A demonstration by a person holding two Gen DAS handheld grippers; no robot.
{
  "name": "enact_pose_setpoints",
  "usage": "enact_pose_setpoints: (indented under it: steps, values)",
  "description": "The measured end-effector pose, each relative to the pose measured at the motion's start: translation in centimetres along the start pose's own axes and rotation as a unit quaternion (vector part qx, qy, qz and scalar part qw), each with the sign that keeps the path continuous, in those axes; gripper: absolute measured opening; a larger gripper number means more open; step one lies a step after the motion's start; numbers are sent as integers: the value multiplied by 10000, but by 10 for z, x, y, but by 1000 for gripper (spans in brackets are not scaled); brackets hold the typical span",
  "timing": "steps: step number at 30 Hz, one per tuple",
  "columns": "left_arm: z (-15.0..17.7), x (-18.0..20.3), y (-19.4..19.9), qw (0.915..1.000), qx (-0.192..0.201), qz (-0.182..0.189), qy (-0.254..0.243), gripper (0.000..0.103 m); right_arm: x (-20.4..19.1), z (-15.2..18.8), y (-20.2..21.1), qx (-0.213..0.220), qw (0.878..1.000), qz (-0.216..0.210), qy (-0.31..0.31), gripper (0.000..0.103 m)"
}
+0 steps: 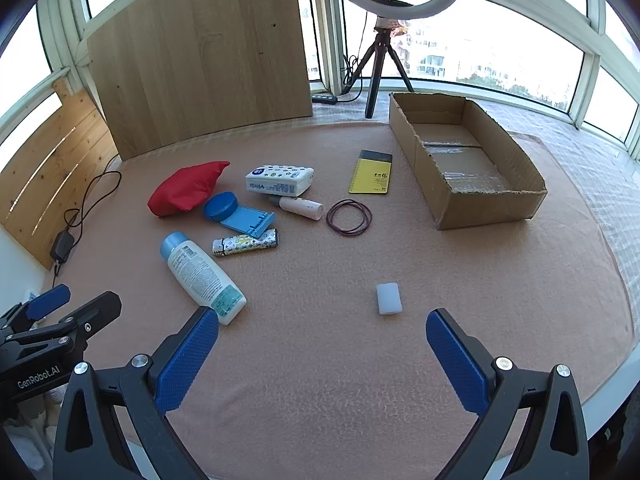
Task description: Organize objects
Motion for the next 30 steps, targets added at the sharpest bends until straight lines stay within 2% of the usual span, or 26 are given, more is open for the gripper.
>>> enact_pose_setpoints:
  steps: [30]
  values:
    - [-6,-2,-3,10000,13,-26,-24,103,-3,-1,-6,-77,10000,-35,-26,103]
Point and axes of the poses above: each gripper's, at about its wrist camera, not at the fingertips, and y roughly against the way its jaws point, x to its right, z to its underside, the point moved 9 cm from there along -y, roughly the way its jaws point, and after that the axes turned 7 degrees about -x, right-handed, at the moved point
